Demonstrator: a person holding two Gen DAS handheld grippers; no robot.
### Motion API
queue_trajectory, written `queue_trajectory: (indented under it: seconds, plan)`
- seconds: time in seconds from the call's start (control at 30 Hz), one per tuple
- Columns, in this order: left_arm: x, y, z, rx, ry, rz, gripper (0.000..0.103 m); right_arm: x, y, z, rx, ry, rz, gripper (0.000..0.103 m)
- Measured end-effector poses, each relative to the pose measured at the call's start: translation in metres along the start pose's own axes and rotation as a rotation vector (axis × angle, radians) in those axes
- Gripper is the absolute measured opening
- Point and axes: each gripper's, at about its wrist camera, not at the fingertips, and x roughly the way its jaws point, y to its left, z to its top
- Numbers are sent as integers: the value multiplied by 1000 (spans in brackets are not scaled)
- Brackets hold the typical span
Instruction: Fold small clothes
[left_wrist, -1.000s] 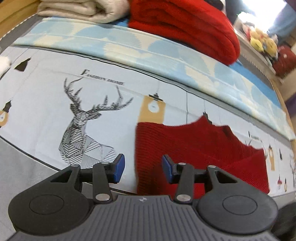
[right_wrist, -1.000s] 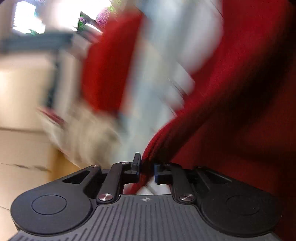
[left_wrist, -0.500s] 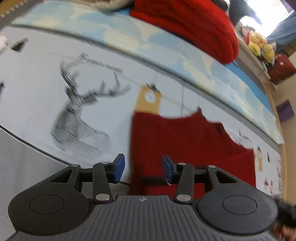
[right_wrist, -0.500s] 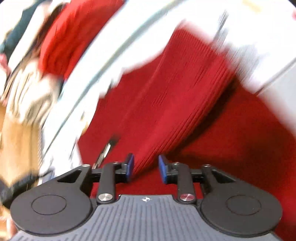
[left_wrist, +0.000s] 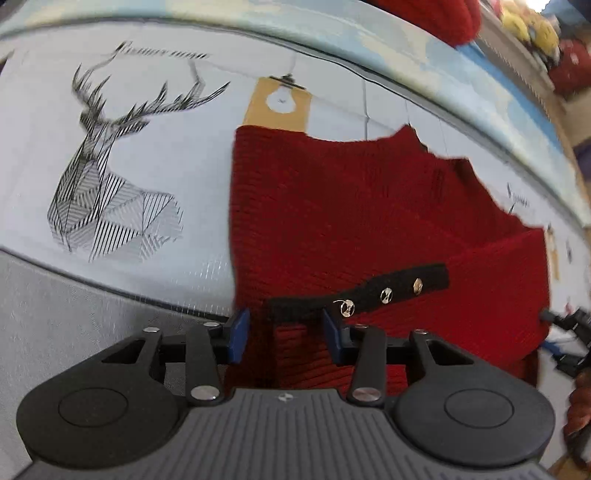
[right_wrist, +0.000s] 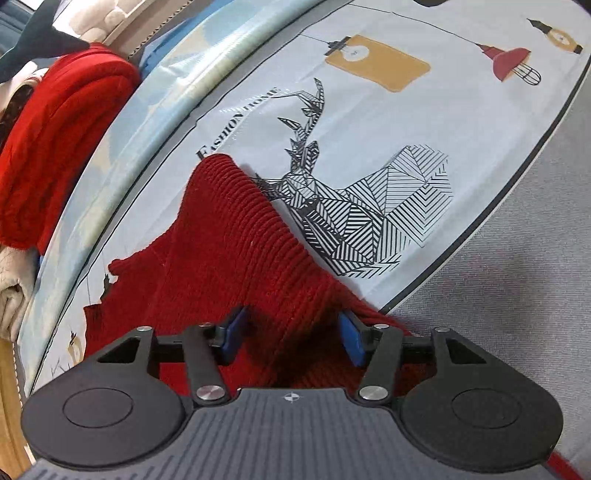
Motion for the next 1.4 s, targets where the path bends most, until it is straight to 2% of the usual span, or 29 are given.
queue_trajectory:
  seconds: [0.03,0.1,0.17,0.23,0.37,0.47,0.5,0.57,0.6,0.67,0.7,0.77,0.83,0.93,1.07,1.13,1.2,1.23,1.27,1.33,1.4]
  plan:
    - [-2,-5,0,33,-11,11,31,-2,0,-1,0,-3,-5,55]
    - [-10,-17,1,114,-61,54,7,-1,-3,1,10,-10,-22,51]
    - [-22,-26,1,183,-124,73,5,1,-4,2,22,-19,-42,44]
    - [-32,-32,4,186,-183,48,4,-1,-4,0,26,-41,-67,23]
    - [-58,-37,13,166,-323,16,2,-12,-6,-4,74,-107,-65,15]
    - [-72,-41,15,191,-416,62,2,-25,-8,-11,153,-167,-10,15]
    - [-72,-44,18,202,-429,88,2,-26,-8,-12,160,-162,4,17]
    - [-65,-40,20,199,-405,134,2,-22,-8,-13,169,-108,27,20]
    - [-58,-36,24,182,-362,134,3,-19,-7,-13,165,-71,26,21]
    - [-40,-28,26,160,-236,132,3,-19,-5,-15,140,-42,-3,30]
    - [-35,-26,26,159,-212,175,3,-22,-1,-16,116,-39,-22,31]
    - [-39,-26,27,168,-245,238,3,-30,10,-20,47,-57,-47,31]
    - [-49,-24,32,148,-270,206,6,-39,23,-21,-35,-90,-50,31]
    - [-56,-26,34,142,-272,139,6,-52,44,-24,-168,-185,-58,31]
    - [-39,-41,25,193,-197,87,7,-51,65,-22,-349,-278,-21,31]
    - [-27,-46,19,200,-140,52,11,-30,70,-18,-444,-244,-61,37]
    - [-14,-47,12,216,-96,51,17,4,58,-12,-454,-120,-139,38]
    - [-7,-48,9,229,-74,70,20,14,52,-12,-458,-101,-166,38]
    - [1,-47,5,245,-54,92,24,18,49,-12,-488,-125,-183,37]
    - [11,-46,-2,287,-38,121,25,19,53,-11,-545,-143,-211,37]
    - [5,-44,-3,284,-44,119,25,10,54,-10,-510,-152,-188,37]
